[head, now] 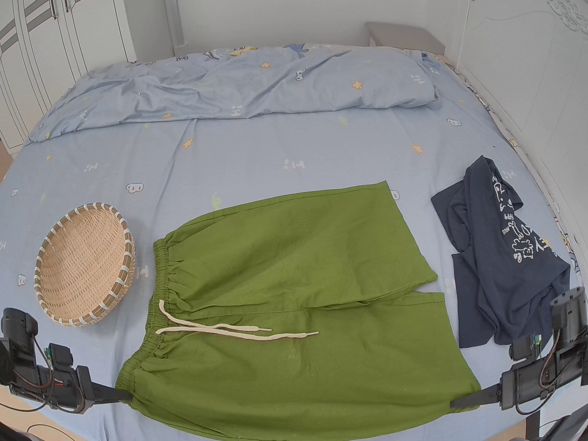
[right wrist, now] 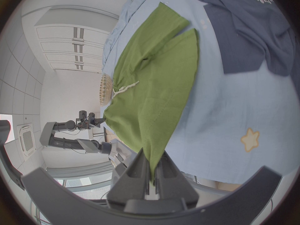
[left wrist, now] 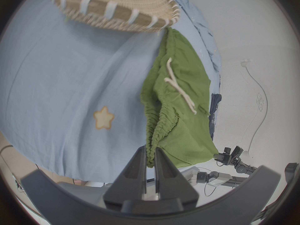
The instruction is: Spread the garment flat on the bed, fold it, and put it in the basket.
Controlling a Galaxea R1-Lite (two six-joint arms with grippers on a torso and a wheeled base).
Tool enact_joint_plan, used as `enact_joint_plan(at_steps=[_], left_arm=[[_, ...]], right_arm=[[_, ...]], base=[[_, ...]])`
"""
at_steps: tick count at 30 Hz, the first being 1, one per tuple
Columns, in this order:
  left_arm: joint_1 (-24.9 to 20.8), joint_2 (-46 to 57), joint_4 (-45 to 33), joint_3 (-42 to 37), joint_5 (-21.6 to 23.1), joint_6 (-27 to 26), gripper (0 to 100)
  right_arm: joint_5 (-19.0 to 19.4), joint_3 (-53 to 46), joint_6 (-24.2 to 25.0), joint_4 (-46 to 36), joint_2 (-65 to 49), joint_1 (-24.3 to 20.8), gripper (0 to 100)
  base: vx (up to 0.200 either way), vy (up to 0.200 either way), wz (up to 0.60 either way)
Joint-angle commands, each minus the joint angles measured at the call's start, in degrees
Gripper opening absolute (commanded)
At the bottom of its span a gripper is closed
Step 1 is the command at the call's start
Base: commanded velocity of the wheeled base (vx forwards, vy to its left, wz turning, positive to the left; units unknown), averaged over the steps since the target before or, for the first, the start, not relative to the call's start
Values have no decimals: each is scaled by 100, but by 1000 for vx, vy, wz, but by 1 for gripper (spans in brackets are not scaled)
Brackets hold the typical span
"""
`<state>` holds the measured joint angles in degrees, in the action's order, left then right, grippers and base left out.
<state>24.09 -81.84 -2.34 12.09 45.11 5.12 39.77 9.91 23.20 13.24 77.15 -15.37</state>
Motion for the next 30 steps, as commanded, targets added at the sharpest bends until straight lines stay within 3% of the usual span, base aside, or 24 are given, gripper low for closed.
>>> enact_joint_plan(at_steps=[1,7,14,26,30], left_arm=[[-616,695,-882,1208,60,578,0],[-853,678,-865,1761,69,1193,0],[-915,370,-856,2298,69,1378,0],[-915,-210,-873,2992,77,1395,0],[-897,-456,-917,3141,69,1404,0]], right_arm=[[-4,1672,194,-1658,-1168,-18,0],[-4,2788,238,-2563,-1326,-1,0],[5,3544,299,-3381,-1317,-10,0],[-13,3957,290,-3310,-921,61,0],[-13,4757,299,-3345,-333,87,0]], base=[[0,0,0],[0,0,0],[0,0,0],[0,0,0],[0,0,0]])
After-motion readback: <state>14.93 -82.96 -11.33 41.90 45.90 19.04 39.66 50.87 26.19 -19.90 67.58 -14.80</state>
